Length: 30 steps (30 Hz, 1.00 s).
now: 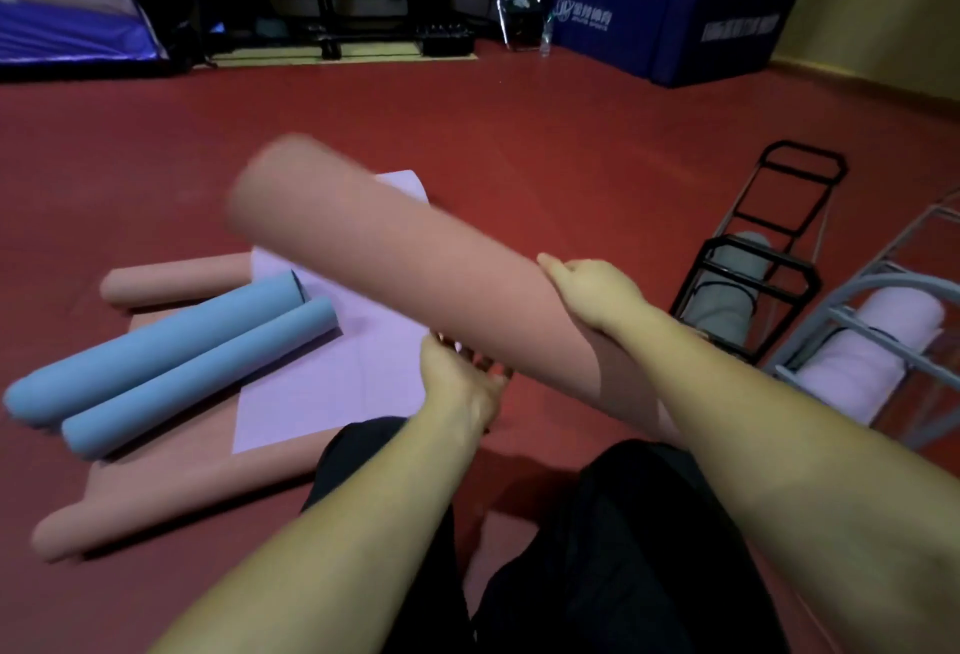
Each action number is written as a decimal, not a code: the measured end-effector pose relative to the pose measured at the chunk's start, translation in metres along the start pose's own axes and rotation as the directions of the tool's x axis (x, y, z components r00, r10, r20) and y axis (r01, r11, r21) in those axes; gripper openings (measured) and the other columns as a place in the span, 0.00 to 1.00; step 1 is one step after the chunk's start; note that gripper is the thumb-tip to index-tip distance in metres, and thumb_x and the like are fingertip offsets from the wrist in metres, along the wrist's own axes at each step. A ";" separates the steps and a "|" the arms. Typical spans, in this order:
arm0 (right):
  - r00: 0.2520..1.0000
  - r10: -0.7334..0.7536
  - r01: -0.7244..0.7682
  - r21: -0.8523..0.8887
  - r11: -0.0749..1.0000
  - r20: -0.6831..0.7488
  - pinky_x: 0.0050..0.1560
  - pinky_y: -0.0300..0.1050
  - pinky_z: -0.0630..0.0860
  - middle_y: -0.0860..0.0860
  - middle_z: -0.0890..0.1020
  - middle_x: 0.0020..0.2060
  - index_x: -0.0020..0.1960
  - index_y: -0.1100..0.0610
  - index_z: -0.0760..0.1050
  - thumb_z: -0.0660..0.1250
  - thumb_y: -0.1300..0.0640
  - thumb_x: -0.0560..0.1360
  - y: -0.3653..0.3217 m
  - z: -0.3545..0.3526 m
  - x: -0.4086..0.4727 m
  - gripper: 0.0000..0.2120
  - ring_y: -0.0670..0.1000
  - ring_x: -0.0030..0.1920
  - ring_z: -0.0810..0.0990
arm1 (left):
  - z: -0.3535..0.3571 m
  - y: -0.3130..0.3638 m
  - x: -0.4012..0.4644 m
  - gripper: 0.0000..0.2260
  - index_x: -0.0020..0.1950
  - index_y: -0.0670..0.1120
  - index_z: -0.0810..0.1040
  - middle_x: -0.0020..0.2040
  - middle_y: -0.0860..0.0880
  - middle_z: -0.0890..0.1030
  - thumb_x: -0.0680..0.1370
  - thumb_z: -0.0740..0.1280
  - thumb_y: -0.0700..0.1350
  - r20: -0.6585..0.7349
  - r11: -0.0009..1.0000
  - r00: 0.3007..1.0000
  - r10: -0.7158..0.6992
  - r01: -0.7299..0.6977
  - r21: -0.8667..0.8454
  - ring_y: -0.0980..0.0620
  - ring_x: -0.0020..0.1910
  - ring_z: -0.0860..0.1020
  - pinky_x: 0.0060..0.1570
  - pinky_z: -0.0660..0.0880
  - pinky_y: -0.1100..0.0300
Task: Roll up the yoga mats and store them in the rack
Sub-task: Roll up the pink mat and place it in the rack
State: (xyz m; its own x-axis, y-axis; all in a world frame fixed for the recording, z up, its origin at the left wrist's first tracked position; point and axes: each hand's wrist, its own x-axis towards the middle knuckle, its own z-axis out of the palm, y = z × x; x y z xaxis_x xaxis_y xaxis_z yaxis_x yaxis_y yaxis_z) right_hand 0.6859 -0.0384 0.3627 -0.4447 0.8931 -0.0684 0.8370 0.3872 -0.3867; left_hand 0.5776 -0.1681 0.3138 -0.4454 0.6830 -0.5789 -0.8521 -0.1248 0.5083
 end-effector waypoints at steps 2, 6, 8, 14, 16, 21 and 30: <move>0.992 0.037 -0.016 0.177 0.984 -0.120 0.62 0.49 0.69 0.62 0.77 0.65 0.65 0.58 0.76 0.47 0.39 0.83 -0.008 -0.020 0.005 0.30 0.61 0.66 0.74 | 0.038 0.030 -0.002 0.12 0.39 0.52 0.73 0.36 0.54 0.78 0.80 0.58 0.53 0.083 0.994 0.994 0.071 -0.078 0.082 0.51 0.40 0.75 0.43 0.73 0.58; 0.979 0.128 -0.023 0.538 0.842 -0.158 0.70 0.46 0.61 0.55 0.68 0.74 0.76 0.52 0.65 0.45 0.42 0.84 -0.019 -0.025 0.013 0.26 0.56 0.74 0.65 | 0.085 0.063 -0.014 0.15 0.46 0.55 0.80 0.38 0.63 0.83 0.82 0.56 0.59 0.152 0.935 0.966 0.207 -0.242 0.258 0.55 0.35 0.76 0.39 0.72 0.60; 0.974 0.202 -0.070 0.719 0.692 -0.100 0.73 0.46 0.61 0.54 0.70 0.73 0.76 0.52 0.66 0.46 0.37 0.83 -0.017 -0.001 0.014 0.29 0.54 0.74 0.66 | 0.088 0.063 -0.011 0.20 0.57 0.52 0.81 0.44 0.62 0.82 0.82 0.55 0.62 0.167 0.904 0.956 0.240 -0.283 0.321 0.59 0.37 0.77 0.39 0.73 0.61; 0.943 0.332 -0.154 0.920 0.360 0.028 0.72 0.52 0.67 0.47 0.78 0.65 0.70 0.52 0.73 0.52 0.18 0.66 0.054 0.145 0.032 0.48 0.48 0.68 0.74 | 0.045 0.025 0.022 0.38 0.61 0.53 0.82 0.60 0.53 0.83 0.65 0.58 0.77 0.198 0.830 0.954 0.226 -0.295 0.472 0.52 0.61 0.79 0.68 0.70 0.49; 0.925 0.368 -0.223 0.917 0.331 0.093 0.70 0.52 0.69 0.48 0.79 0.63 0.69 0.55 0.74 0.55 0.28 0.76 0.039 0.137 -0.002 0.36 0.50 0.66 0.75 | 0.026 0.016 0.028 0.38 0.64 0.53 0.81 0.63 0.52 0.81 0.67 0.57 0.77 0.167 0.786 0.965 0.203 -0.263 0.560 0.51 0.64 0.77 0.70 0.69 0.48; 0.936 0.296 -0.237 0.963 0.129 0.190 0.43 0.31 0.73 0.43 0.81 0.45 0.46 0.49 0.77 0.51 0.45 0.84 0.020 0.092 -0.020 0.19 0.40 0.41 0.76 | 0.004 0.025 0.022 0.12 0.56 0.52 0.83 0.56 0.58 0.82 0.79 0.61 0.52 0.215 0.645 0.960 0.179 -0.280 0.711 0.54 0.62 0.76 0.59 0.71 0.56; 0.964 0.250 -0.113 0.991 0.071 0.092 0.63 0.46 0.73 0.45 0.86 0.45 0.50 0.51 0.82 0.52 0.33 0.79 0.012 0.038 -0.009 0.27 0.47 0.53 0.81 | 0.039 0.041 -0.010 0.34 0.61 0.56 0.80 0.59 0.57 0.81 0.72 0.52 0.77 0.339 0.638 0.930 0.145 -0.350 0.686 0.54 0.64 0.76 0.68 0.69 0.53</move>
State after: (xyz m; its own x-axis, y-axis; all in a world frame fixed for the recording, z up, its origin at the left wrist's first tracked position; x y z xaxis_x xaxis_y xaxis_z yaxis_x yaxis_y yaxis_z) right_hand 0.6881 -0.0502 0.3239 -0.2488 0.9366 -0.2467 -0.2066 -0.3002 -0.9312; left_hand 0.5581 -0.1518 0.3658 -0.4439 0.8610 -0.2483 -0.1995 0.1751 0.9641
